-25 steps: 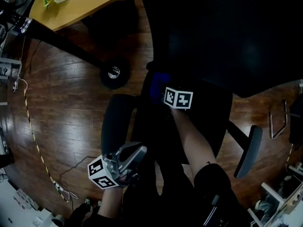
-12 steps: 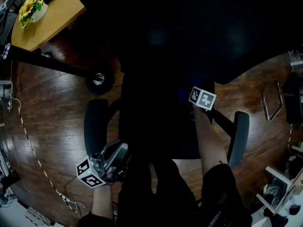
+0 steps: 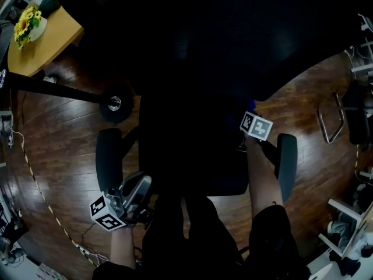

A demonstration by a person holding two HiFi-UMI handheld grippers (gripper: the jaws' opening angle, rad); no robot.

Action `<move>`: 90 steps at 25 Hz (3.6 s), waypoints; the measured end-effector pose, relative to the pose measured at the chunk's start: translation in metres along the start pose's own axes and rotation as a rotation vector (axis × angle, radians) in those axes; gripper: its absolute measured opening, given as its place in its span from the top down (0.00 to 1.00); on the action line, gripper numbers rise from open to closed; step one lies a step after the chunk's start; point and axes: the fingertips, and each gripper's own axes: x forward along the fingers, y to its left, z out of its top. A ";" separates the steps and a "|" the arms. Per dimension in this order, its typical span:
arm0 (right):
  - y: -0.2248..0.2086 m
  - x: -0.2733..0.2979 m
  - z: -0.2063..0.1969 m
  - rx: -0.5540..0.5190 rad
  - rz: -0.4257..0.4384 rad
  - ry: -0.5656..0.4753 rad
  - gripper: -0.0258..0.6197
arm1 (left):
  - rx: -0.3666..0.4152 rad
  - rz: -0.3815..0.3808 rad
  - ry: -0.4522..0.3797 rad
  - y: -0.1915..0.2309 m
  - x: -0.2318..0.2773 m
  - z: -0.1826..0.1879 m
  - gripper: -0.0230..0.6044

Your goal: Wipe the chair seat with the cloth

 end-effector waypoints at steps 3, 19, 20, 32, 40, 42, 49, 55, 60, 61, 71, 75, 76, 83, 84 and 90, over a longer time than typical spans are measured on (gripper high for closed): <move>0.007 -0.004 0.005 -0.013 0.018 -0.021 0.87 | -0.005 -0.001 -0.021 0.000 -0.004 0.005 0.98; 0.375 -0.046 -0.071 -0.066 0.752 0.069 0.87 | -0.004 -0.002 -0.100 -0.013 -0.036 0.022 0.98; 0.391 -0.046 -0.081 -0.041 0.783 0.089 0.87 | -0.007 -0.003 -0.097 -0.013 -0.037 0.019 0.98; 0.286 0.001 -0.131 0.008 0.472 0.122 0.87 | -0.056 -0.004 -0.076 -0.007 -0.053 -0.004 0.98; 0.143 -0.012 -0.101 0.042 0.274 0.046 0.87 | -0.049 -0.023 -0.037 -0.011 -0.042 -0.016 0.98; 0.102 -0.020 -0.088 0.069 0.206 0.023 0.87 | -0.047 -0.022 -0.030 -0.011 -0.040 -0.017 0.98; 0.004 -0.052 -0.054 0.067 0.040 -0.033 0.87 | -0.036 -0.022 -0.023 -0.018 -0.034 -0.023 0.98; 0.006 -0.059 -0.049 -0.014 0.062 -0.041 0.87 | -0.025 -0.019 -0.044 -0.022 -0.035 -0.026 0.98; 0.075 -0.067 -0.060 -0.057 0.280 -0.067 0.87 | -0.018 -0.023 -0.082 -0.028 -0.042 -0.024 0.98; 0.103 -0.070 -0.065 -0.082 0.331 -0.058 0.87 | -0.016 -0.027 -0.091 -0.031 -0.044 -0.021 0.98; 0.383 -0.086 -0.128 -0.026 0.816 0.085 0.87 | 0.008 -0.026 -0.188 -0.042 -0.067 -0.001 0.98; 0.411 -0.073 -0.166 -0.037 0.814 0.154 0.87 | 0.006 -0.016 -0.201 -0.041 -0.075 -0.002 0.98; 0.405 -0.064 -0.176 -0.046 0.768 0.178 0.87 | 0.006 -0.013 -0.202 -0.041 -0.077 -0.002 0.98; 0.313 -0.034 -0.191 -0.051 0.546 0.165 0.87 | -0.007 -0.009 -0.180 -0.031 -0.082 -0.004 0.98; 0.297 -0.033 -0.189 -0.031 0.519 0.155 0.87 | -0.011 -0.013 -0.174 -0.030 -0.081 -0.005 0.98; 0.175 -0.033 -0.154 0.107 0.346 0.074 0.87 | -0.010 -0.033 -0.126 -0.029 -0.061 -0.011 0.98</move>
